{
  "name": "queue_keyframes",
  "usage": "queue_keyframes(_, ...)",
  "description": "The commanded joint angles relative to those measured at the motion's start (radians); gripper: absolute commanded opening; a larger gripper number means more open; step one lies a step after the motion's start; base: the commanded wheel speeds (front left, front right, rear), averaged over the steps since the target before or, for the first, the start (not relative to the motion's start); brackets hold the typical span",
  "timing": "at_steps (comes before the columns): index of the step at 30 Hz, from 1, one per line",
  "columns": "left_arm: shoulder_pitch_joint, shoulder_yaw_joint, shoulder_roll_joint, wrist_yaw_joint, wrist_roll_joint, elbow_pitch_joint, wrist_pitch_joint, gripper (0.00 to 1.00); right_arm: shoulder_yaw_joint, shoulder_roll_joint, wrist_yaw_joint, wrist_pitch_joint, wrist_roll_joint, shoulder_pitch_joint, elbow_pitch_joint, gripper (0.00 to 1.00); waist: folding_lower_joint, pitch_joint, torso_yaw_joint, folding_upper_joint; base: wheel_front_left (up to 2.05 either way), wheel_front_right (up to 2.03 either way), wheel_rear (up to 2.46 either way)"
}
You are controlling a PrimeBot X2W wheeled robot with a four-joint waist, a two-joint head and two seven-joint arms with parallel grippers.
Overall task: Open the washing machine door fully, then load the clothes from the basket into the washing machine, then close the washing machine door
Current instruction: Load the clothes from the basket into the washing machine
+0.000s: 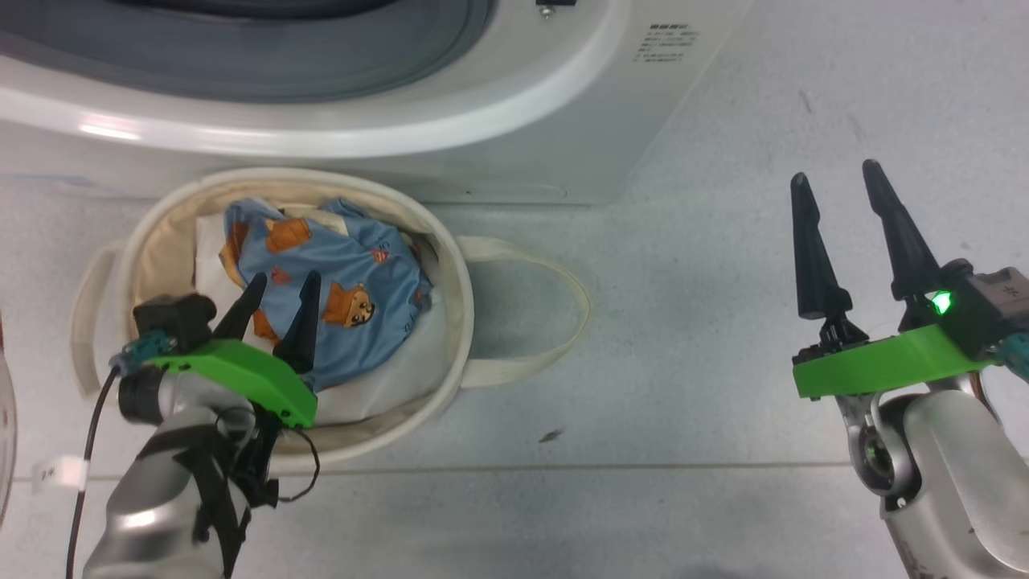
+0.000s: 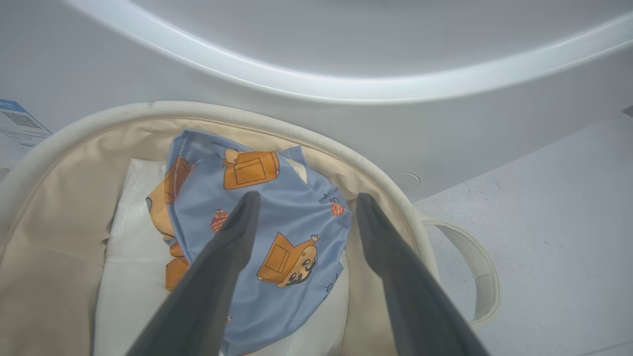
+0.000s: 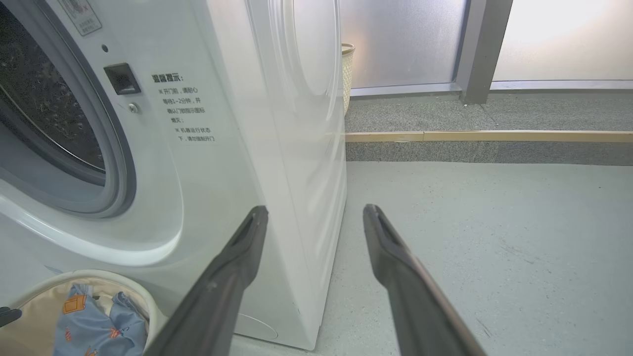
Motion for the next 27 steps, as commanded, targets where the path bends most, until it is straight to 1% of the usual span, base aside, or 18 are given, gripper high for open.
queue_keyframes(1,-0.022,0.009,0.037,-0.006,-0.011,-0.001,-0.012,1.00,0.010,-0.017,0.000,-0.012,-0.010,-0.003,-0.038,1.00,-0.0002,0.035,0.000,0.0001,0.00,0.00,0.00)
queue_keyframes(5,-0.077,-0.052,0.032,-0.006,-0.035,0.042,-0.012,1.00,-0.003,-0.023,0.000,-0.012,-0.024,-0.014,-0.057,1.00,-0.0002,0.084,-0.003,0.0001,0.00,0.00,0.00)
queue_keyframes(7,-0.104,-0.084,0.023,-0.006,-0.075,0.062,-0.012,1.00,-0.012,-0.030,0.000,-0.012,-0.032,-0.018,-0.067,1.00,-0.0002,0.113,-0.003,0.0001,0.00,0.00,0.00)
queue_keyframes(12,-0.184,-0.158,0.041,-0.006,-0.137,0.138,0.006,1.00,-0.023,-0.043,0.000,-0.012,-0.053,-0.037,-0.103,1.00,-0.0002,0.188,-0.015,0.0001,0.00,0.00,0.00)
queue_keyframes(16,-0.234,-0.212,0.049,-0.006,-0.177,0.167,0.034,1.00,-0.033,-0.046,0.000,-0.012,-0.069,-0.044,-0.134,1.00,-0.0002,0.243,-0.022,0.0001,0.00,0.00,0.00)
queue_keyframes(20,-0.271,-0.281,0.064,-0.006,-0.185,0.190,0.046,1.00,-0.044,-0.043,0.000,-0.012,-0.081,-0.048,-0.156,1.00,-0.0002,0.290,-0.029,0.0001,0.00,0.00,0.00)
queue_keyframes(23,-0.284,-0.368,0.067,-0.006,-0.159,0.224,0.116,1.00,-0.045,-0.039,0.000,-0.012,-0.090,-0.049,-0.164,1.00,-0.0002,0.312,-0.034,0.0001,0.00,0.00,0.00)
queue_keyframes(27,-0.299,-0.407,0.070,-0.006,-0.181,0.260,0.182,1.00,-0.054,-0.033,0.000,-0.012,-0.096,-0.039,-0.176,1.00,-0.0002,0.322,-0.041,0.0001,0.00,0.00,0.00)
